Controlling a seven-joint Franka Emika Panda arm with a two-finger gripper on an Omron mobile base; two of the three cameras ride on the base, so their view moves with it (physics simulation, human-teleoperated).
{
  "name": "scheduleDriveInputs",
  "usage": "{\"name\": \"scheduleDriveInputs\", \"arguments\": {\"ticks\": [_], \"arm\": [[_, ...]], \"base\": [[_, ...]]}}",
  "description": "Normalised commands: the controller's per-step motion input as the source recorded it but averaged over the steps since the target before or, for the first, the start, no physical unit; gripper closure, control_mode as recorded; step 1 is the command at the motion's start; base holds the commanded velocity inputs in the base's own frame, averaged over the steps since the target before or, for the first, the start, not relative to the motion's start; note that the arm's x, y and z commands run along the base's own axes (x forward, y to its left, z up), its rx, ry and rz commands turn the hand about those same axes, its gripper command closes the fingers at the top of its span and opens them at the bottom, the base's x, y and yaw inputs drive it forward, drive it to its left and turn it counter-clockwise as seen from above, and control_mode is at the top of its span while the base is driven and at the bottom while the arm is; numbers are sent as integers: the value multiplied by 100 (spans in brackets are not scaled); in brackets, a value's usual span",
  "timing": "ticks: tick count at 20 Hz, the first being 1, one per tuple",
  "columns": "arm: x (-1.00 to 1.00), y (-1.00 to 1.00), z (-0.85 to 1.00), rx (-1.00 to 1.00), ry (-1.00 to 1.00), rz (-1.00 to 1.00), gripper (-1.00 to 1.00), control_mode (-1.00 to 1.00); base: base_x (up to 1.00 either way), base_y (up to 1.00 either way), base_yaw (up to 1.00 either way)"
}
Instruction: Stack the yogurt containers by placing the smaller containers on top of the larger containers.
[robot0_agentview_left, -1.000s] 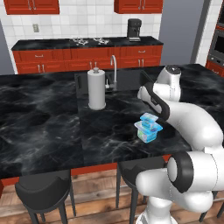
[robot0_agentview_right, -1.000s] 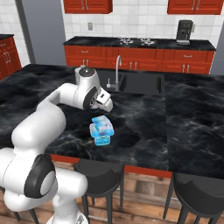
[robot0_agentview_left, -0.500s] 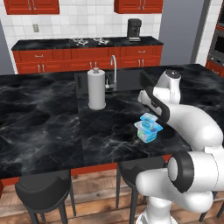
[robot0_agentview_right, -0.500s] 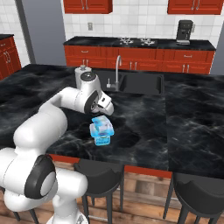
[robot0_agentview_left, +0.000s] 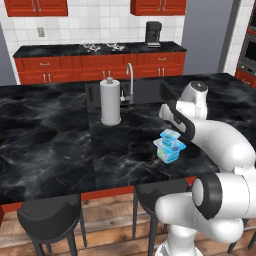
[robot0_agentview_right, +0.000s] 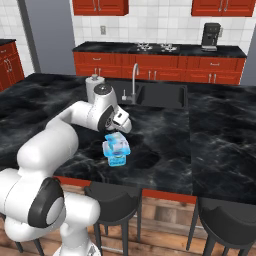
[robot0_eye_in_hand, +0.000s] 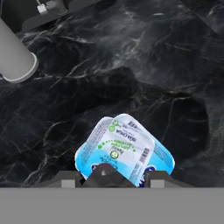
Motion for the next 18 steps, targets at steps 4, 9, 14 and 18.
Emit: {"name": "scheduleDriveInputs", "arguments": {"ticks": [4,9,14,18], "arm": [[0,-2,-3,0,0,0,100,-100],[3,0,-15,0,1,0,100,-100],[6,0,-18,0,1,0,100,-100],[11,0,-14,0,1,0,100,-100]], "base": [[0,0,0],[0,0,0],[0,0,0],[0,0,0]]}}
